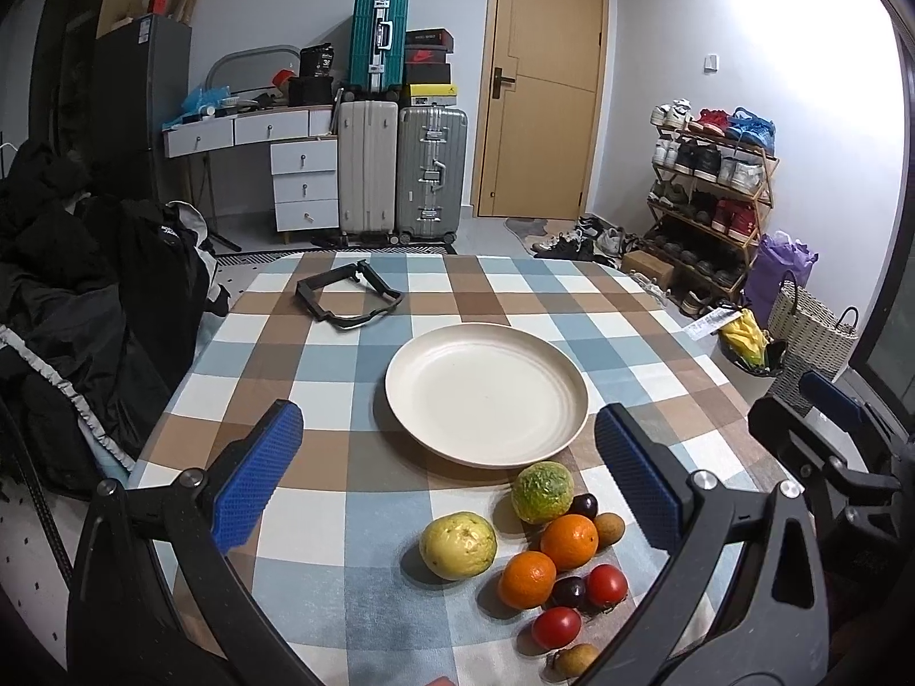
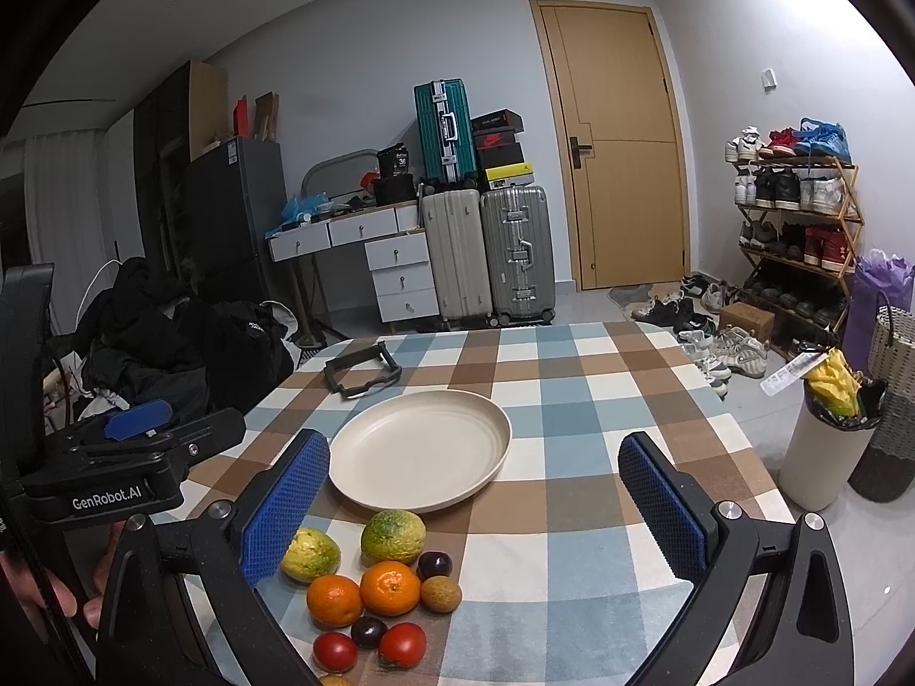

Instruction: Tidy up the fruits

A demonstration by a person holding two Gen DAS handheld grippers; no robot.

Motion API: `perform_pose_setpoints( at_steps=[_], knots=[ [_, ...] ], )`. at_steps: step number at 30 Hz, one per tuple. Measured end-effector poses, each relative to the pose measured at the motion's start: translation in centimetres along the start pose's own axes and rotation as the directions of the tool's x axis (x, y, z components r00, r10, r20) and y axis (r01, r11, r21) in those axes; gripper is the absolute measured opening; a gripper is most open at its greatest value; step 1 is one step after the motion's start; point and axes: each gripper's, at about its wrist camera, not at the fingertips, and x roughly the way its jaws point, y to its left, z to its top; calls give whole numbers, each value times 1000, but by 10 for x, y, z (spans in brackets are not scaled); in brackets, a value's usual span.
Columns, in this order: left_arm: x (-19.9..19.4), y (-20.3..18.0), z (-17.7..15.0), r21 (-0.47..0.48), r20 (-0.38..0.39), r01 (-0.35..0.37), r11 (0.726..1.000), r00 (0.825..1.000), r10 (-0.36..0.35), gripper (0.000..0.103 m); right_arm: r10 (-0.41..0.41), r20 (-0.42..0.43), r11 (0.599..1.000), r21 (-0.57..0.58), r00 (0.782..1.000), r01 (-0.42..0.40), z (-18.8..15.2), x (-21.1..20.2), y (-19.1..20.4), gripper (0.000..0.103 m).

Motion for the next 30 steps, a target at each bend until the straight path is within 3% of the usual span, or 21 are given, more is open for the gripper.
perform_pose_setpoints(
  at_steps=[9,15,22,27,30],
  knots=[
    [17,11,-8,-20,-37,68,998,997,-68,102,0,-21,1000,8,1000,1,0,7,0,103],
    [39,27,-25,-70,-99,148,986,983,-155,102,-4,-49,1000,15,999,4,-4,18,-4,103],
    [73,43,-46,-100,-167,193,976,964,-208,101,-2,-88,1000,12,996,3,-11,38,-4,103],
    [95,48,-60,-120,-210,241,963,942,-262,87,2,-115,1000,14,993,0,-16,56,-6,103],
    [105,50,-66,-139,-227,275,951,926,-301,84,9,-130,1000,17,991,-7,-20,65,-7,103]
  ],
)
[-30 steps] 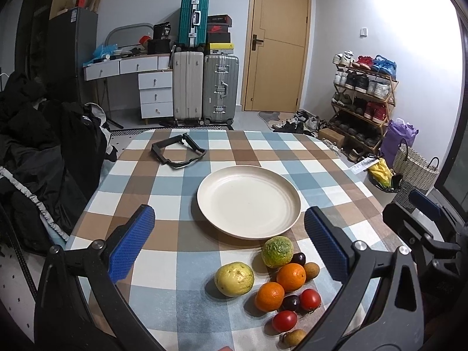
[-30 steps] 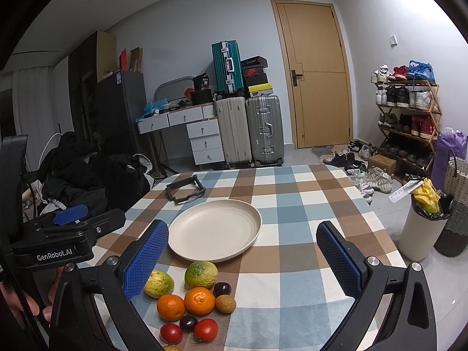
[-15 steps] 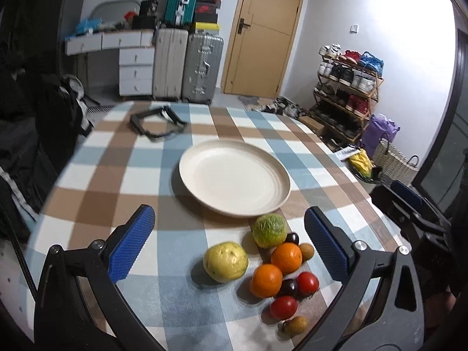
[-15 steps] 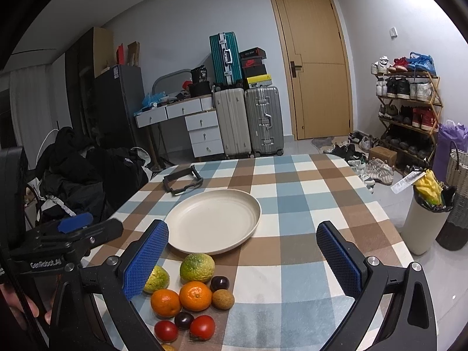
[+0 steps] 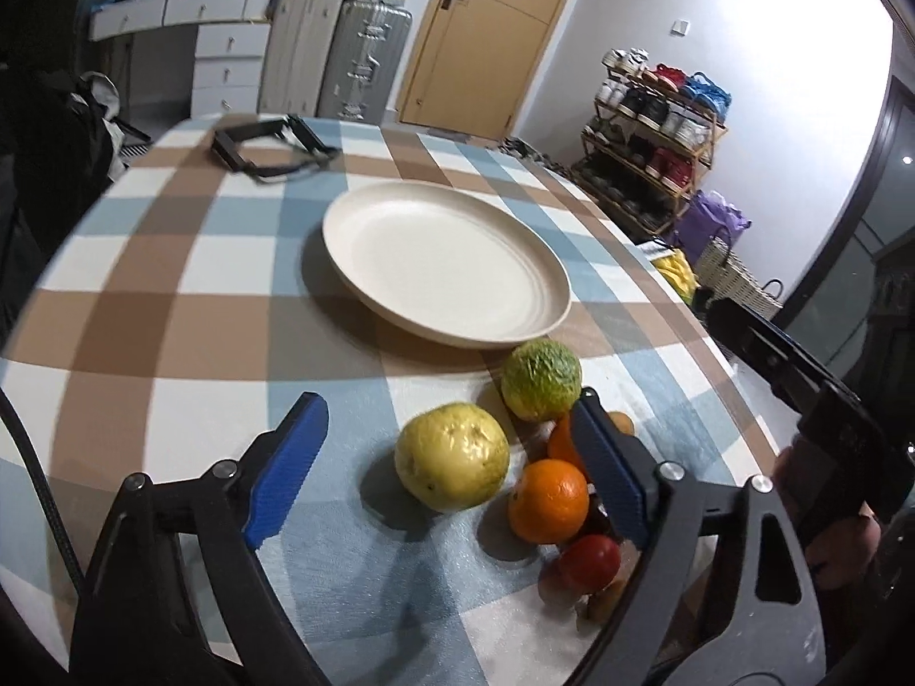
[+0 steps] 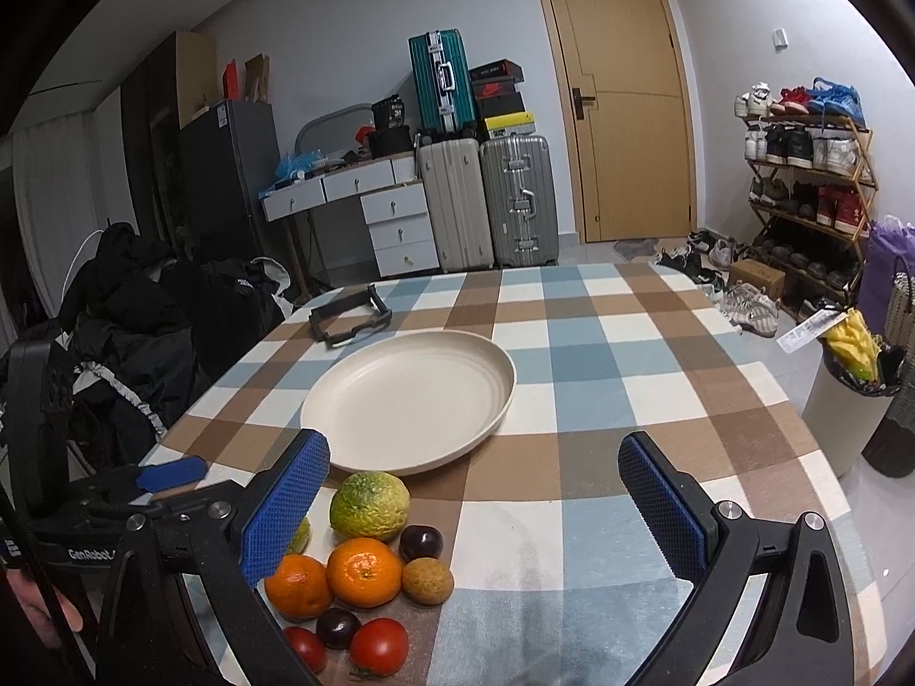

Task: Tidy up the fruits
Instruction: 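Lower the left tool onto the yellow pomelo while the right tool approaches the green citrus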

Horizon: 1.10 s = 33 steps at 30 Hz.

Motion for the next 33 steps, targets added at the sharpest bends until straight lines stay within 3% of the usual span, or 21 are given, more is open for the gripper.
perform_pose_setpoints(
  at_steps=[4,10,13,24,33],
  knots=[
    [8,5,-2,-23,-22,34,999,999,-35,77,8,-17,1000,-4,1000,-8,-1,13,-1,103],
    [27,16,-4,-80,-81,93,992,992,-99,56,24,-32,1000,-7,999,-24,-6,19,0,103],
    [37,24,-5,-122,-117,153,981,979,-168,45,31,-36,999,-7,999,-31,-6,23,0,103],
    [44,38,3,-155,-103,172,973,976,-190,45,90,-78,996,-9,993,-91,-7,31,8,103],
    [38,58,11,-174,-79,175,969,979,-190,45,171,-212,985,-1,962,-175,-11,60,22,103]
  ],
)
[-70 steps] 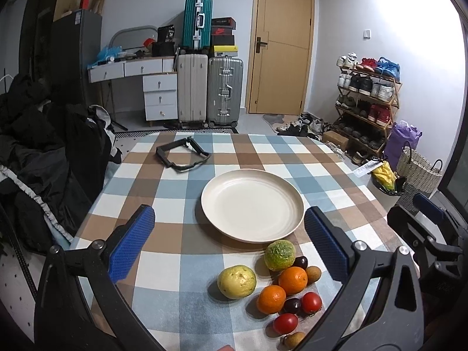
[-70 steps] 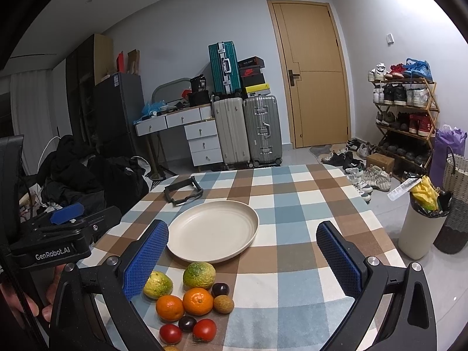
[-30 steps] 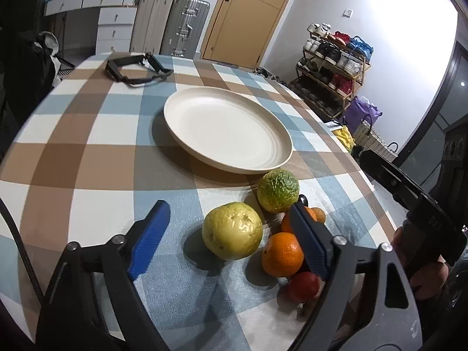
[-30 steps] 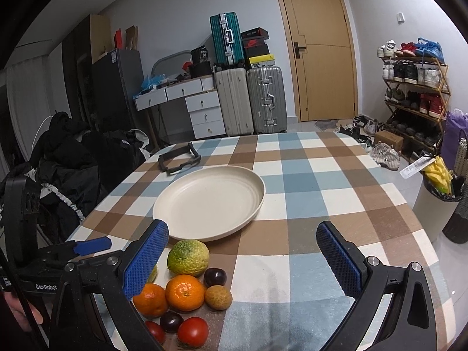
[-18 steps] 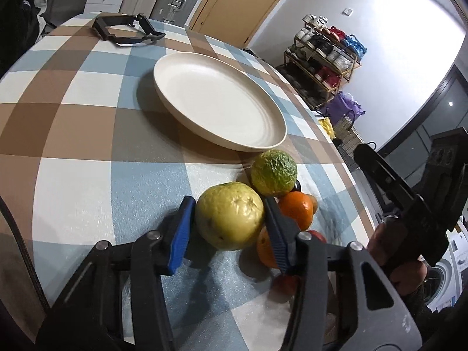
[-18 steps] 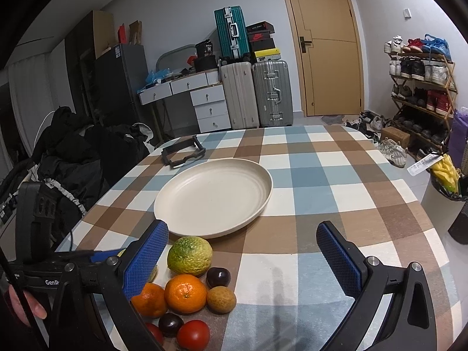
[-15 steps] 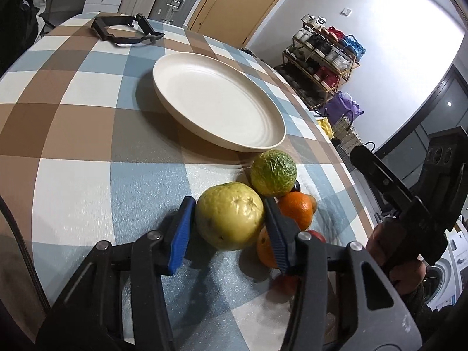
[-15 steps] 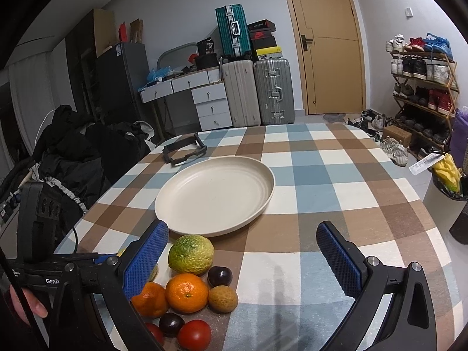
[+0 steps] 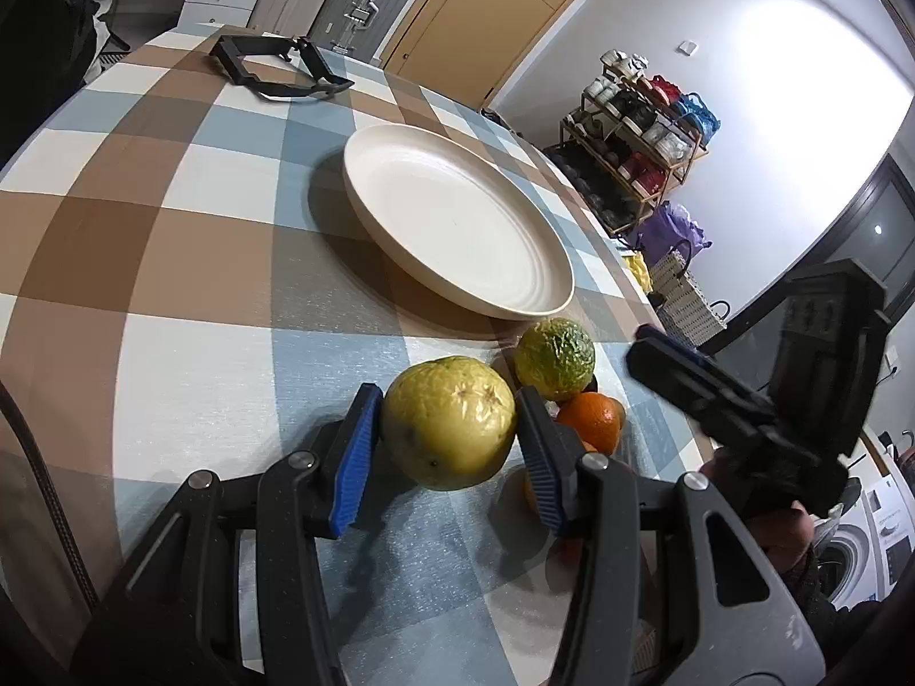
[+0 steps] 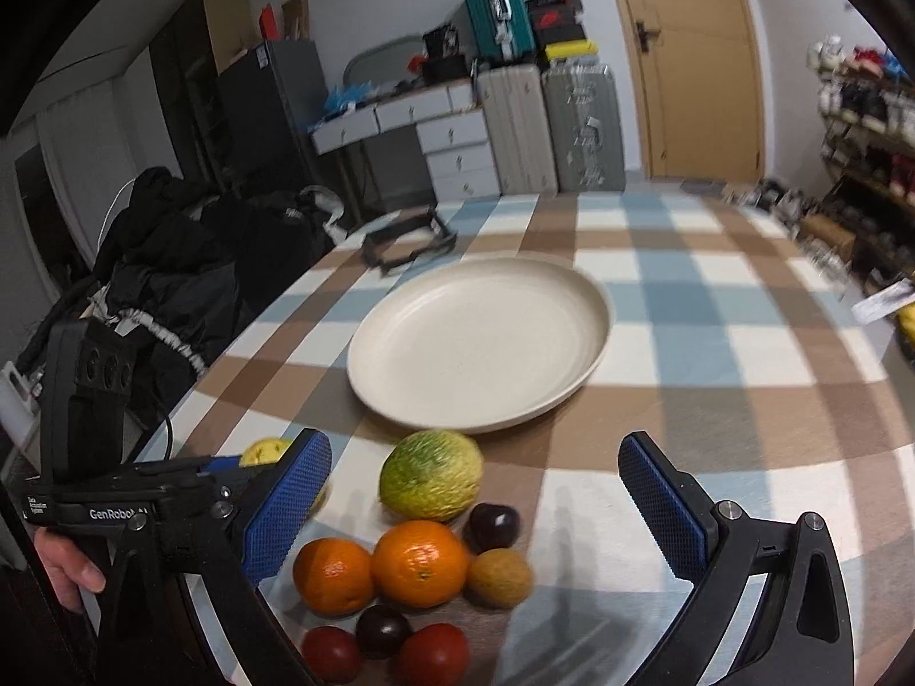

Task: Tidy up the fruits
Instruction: 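Lower the left tool onto the yellow pomelo while the right tool approaches the green citrus, then grasp the yellow pomelo with the left tool while the right tool grasps the green citrus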

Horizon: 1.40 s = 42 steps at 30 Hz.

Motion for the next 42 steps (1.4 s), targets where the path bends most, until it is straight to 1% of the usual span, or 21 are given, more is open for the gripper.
perform_pose_setpoints(
  at_steps=[2,6,9,11,15,17,18,21,23,27,30,38,42],
  knots=[
    [-6,2,-4,8,6,-6,1000,1000,6,45,11,-37,1000,5,999,-11,-1,11,2,103],
    [-13,3,-7,8,11,-3,1000,1000,2,45,2,-78,1000,-13,997,-3,-2,25,9,101],
    [-18,2,-11,8,17,-11,1000,1000,11,45,5,-103,1000,-30,995,-8,-1,33,14,96],
    [-20,3,-12,8,18,-14,1000,1000,14,45,10,-123,998,-58,992,-17,-1,39,20,89],
    [-23,5,-13,13,29,-41,999,999,40,45,-26,-148,995,-104,989,10,-3,46,28,83],
    [-25,6,-12,15,32,-64,998,997,63,45,-25,-166,994,-109,986,7,-4,49,31,78],
    [-26,7,-12,14,34,-69,998,997,69,45,-30,-171,993,-115,985,10,-4,50,31,76],
    [-28,9,-11,10,40,-78,997,996,77,45,-50,-191,989,-143,980,23,-7,53,35,66],
    [-30,9,-10,12,42,-82,997,996,81,45,-59,-202,987,-156,978,28,-8,56,36,51],
    [-33,6,-8,19,50,-94,995,994,93,45,-56,-205,987,-157,977,24,-10,55,36,51],
    [-35,5,-7,21,54,-100,995,994,99,45,-44,-185,990,-140,982,18,-10,51,33,51],
    [-37,-7,3,33,59,-113,993,992,111,45,61,-113,995,-76,992,-70,-2,31,26,51],
    [-39,-15,16,49,70,-115,992,991,112,45,112,-56,994,-12,992,-113,10,20,14,51]
  ],
)
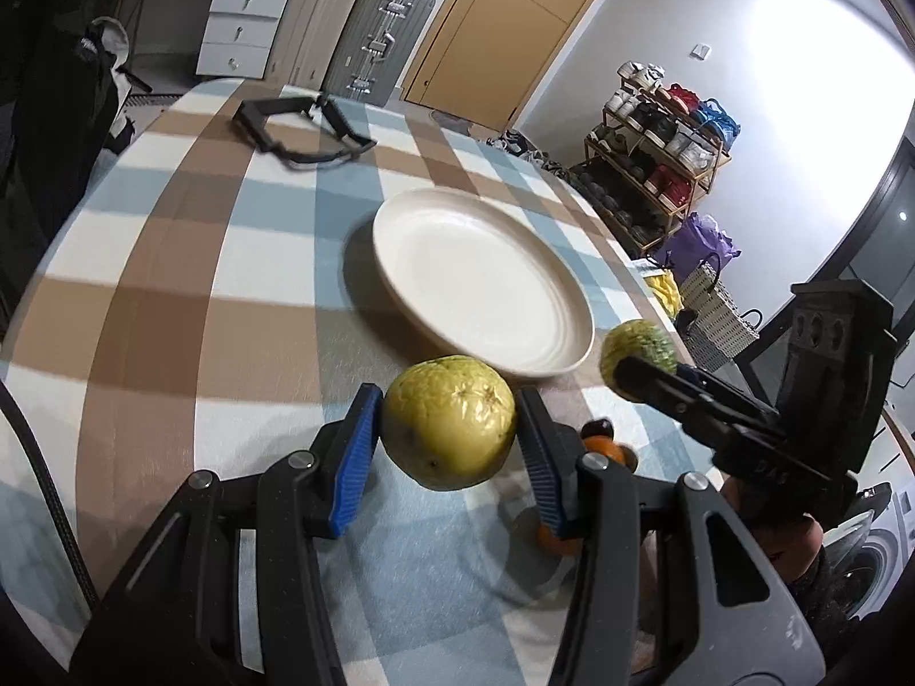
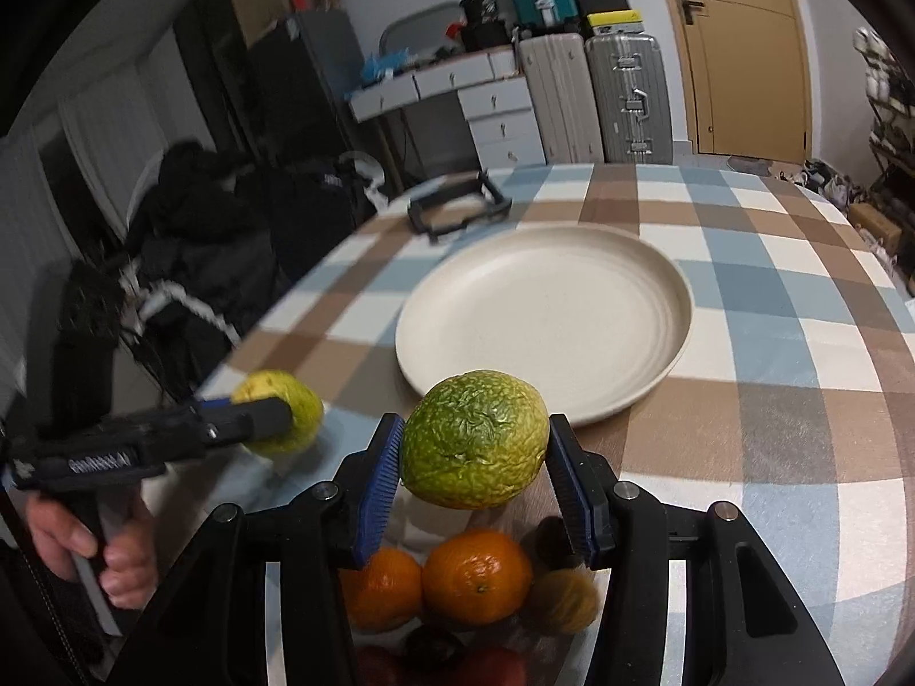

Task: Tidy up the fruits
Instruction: 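Grasp the yellow pomelo with the left tool while the right tool grasps the green citrus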

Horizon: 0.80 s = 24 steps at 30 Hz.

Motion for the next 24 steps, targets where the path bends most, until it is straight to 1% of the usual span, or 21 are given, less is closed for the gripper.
perform_pose_setpoints(
  at_steps=[4,7,12,16,18,20,24],
  knots=[
    [3,-7,19,0,10,15,1000,1000,-15,45,26,58,999,16,998,-27,14,-14,-7,51],
    [10,-12,38,0,14,22,1000,1000,-22,45,49,79,998,36,996,-52,25,-19,-15,51],
    [28,-20,75,4,23,26,1000,999,-26,45,65,104,997,38,992,-69,49,-22,-29,51],
    [51,-28,104,30,28,14,999,1000,-15,45,89,102,995,44,991,-94,76,-13,-45,51],
    [64,-31,116,42,25,7,999,1000,-8,45,89,98,995,44,991,-94,86,-6,-52,51],
    [81,-29,127,48,14,2,999,1000,-3,45,91,85,994,54,992,-96,100,5,-62,51],
    [114,-23,141,53,-19,-3,999,1000,4,45,100,61,991,87,993,-105,117,30,-80,51]
  ],
)
